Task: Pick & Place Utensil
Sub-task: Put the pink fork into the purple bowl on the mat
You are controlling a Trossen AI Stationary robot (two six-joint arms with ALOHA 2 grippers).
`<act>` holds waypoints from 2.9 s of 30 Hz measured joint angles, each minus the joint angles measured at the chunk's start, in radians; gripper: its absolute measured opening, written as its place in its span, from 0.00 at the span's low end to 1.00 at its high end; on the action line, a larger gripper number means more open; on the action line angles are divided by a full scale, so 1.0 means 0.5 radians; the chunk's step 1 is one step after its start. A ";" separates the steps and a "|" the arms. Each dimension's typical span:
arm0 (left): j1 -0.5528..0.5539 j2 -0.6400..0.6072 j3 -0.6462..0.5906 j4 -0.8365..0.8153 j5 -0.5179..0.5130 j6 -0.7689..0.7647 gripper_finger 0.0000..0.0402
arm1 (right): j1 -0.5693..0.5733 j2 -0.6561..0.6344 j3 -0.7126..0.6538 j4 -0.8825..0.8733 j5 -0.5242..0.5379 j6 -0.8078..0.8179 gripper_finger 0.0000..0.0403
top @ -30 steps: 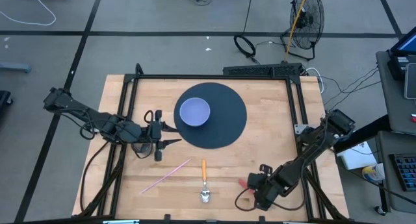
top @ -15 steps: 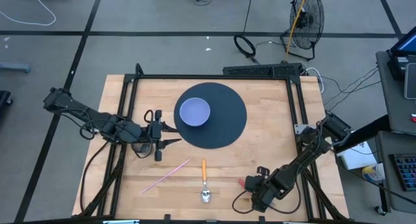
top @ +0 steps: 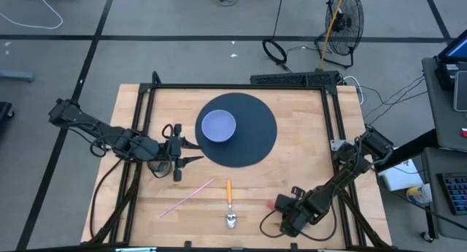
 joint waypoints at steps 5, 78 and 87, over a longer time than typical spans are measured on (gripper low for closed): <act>0.000 0.000 0.000 -0.001 0.000 -0.001 0.33 | -0.025 0.003 -0.055 -0.053 -0.004 0.061 0.13; 0.000 0.000 0.000 -0.016 -0.001 -0.065 0.33 | -0.340 -0.144 -0.171 -0.186 0.198 -0.534 0.09; 0.000 0.001 0.000 -0.015 -0.001 -0.064 0.33 | -0.311 -0.456 -0.171 -0.170 0.551 -0.590 0.09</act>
